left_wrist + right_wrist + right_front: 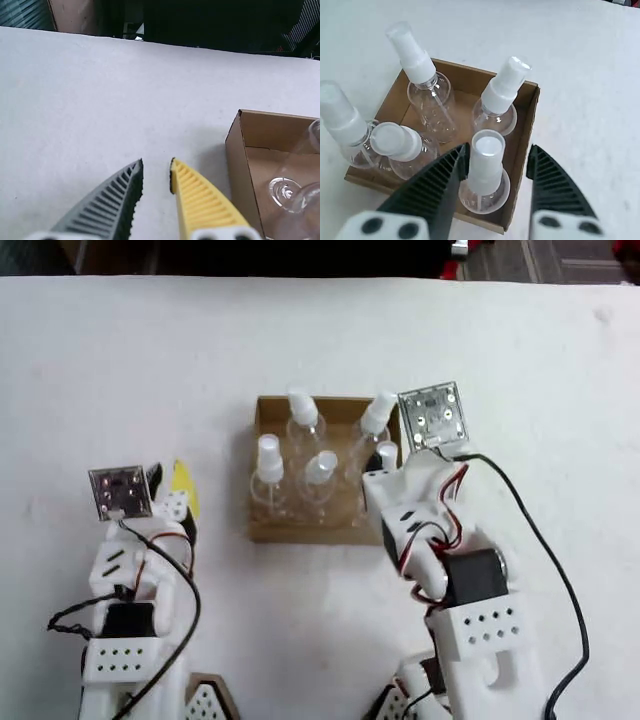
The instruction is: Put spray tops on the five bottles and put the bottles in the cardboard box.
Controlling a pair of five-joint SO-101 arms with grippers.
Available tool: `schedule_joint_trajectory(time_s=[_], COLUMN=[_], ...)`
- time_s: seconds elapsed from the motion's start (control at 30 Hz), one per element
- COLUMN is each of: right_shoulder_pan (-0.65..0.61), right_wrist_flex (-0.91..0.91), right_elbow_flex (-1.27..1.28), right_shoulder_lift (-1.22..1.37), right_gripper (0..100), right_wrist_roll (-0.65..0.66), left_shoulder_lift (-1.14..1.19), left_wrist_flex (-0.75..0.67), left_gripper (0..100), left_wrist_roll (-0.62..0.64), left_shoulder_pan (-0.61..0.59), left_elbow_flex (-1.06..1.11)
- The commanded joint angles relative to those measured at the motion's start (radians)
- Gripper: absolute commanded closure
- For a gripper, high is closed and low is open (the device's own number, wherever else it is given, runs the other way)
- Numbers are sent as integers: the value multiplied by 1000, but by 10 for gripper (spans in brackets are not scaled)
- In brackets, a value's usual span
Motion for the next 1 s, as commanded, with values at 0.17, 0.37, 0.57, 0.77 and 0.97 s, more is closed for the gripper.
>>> schedule_joint_trajectory(time_s=[0.17, 0.37, 0.57, 0.77, 0.97], right_shoulder_pan=[-5, -15, -47, -45, -42], right_wrist_flex=[-36, -39, -68, -73, -67], right_elbow_flex=[-46, -46, -64, -69, -52], right_shoulder_lift=[4, 4, 71, 99, 33], right_gripper=[836, 836, 836, 890, 969], right_wrist_roll=[-5, -5, -5, -5, -3], left_shoulder_lift=[-2, -2, -2, -2, -2], left_wrist_flex=[-20, -20, -20, -20, -20], left_gripper=[909, 909, 909, 909, 909], left_wrist_roll=[-15, -15, -15, -17, -17], left_shoulder_pan=[7, 7, 7, 7, 7], left_elbow_flex=[-48, -48, -48, -48, -48])
